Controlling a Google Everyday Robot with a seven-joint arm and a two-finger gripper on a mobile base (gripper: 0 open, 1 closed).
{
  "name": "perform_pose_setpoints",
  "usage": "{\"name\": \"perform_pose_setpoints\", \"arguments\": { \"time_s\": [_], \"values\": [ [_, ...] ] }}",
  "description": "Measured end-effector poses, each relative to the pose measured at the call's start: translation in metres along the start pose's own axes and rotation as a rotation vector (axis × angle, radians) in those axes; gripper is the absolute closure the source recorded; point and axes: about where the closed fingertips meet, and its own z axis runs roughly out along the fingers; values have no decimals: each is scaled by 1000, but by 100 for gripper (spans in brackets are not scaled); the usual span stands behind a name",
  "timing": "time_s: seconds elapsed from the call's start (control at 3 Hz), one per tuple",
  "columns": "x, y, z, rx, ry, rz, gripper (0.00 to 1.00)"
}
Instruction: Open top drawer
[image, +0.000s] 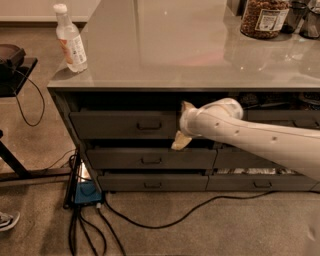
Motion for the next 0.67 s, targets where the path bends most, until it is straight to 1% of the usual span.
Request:
{"name": "perform_pose_setpoints", "arguments": {
  "time_s": [0.33,0.67],
  "values": [
    [23,-9,31,42,75,-51,0],
    [26,-10,32,46,84,-53,18]
  ]
}}
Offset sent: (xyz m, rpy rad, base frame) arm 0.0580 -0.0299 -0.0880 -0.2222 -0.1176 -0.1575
